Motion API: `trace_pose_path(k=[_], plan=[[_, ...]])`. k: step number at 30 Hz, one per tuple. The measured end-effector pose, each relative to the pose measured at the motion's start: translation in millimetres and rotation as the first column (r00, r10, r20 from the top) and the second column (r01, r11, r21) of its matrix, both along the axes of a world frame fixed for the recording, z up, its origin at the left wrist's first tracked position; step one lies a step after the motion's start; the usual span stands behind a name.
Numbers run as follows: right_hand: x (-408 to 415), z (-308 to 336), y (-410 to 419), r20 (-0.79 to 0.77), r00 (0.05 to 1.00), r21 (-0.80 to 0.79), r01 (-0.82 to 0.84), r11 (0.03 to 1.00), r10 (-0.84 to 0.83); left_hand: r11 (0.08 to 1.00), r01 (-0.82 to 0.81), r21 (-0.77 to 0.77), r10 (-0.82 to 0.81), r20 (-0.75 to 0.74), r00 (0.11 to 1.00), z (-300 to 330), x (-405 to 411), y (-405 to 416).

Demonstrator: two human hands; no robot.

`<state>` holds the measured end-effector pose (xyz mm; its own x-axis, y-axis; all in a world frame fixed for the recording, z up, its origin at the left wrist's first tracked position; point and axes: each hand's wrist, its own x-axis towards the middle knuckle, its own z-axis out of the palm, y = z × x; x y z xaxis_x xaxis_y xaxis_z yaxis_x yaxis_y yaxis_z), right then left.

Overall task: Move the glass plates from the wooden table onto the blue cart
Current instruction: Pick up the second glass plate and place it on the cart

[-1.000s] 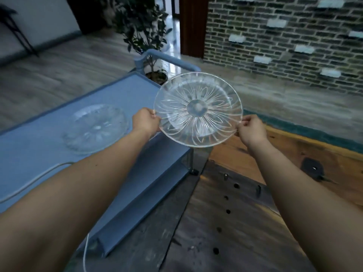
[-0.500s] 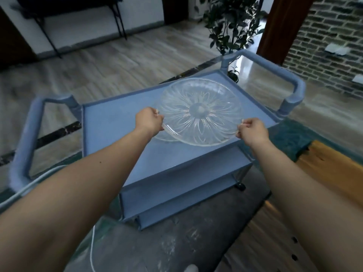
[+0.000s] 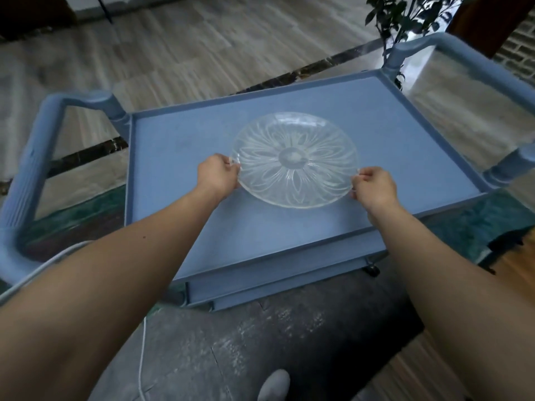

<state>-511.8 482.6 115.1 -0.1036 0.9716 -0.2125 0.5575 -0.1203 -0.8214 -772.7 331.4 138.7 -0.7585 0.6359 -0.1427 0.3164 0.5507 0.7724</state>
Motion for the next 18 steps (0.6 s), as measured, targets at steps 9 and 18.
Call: trace_pose_path(k=[9, 18], plan=[[-19, -24, 14, 0.098, 0.995, 0.051, -0.032, 0.998, 0.027, 0.993, 0.012, -0.119, -0.026, -0.12, 0.992, -29, -20, 18], [-22, -30, 12, 0.054, 0.997, 0.077, -0.057, 0.995, 0.053, 0.992, 0.048, -0.12, -0.081, -0.29, 0.954, -40, -24, 15]])
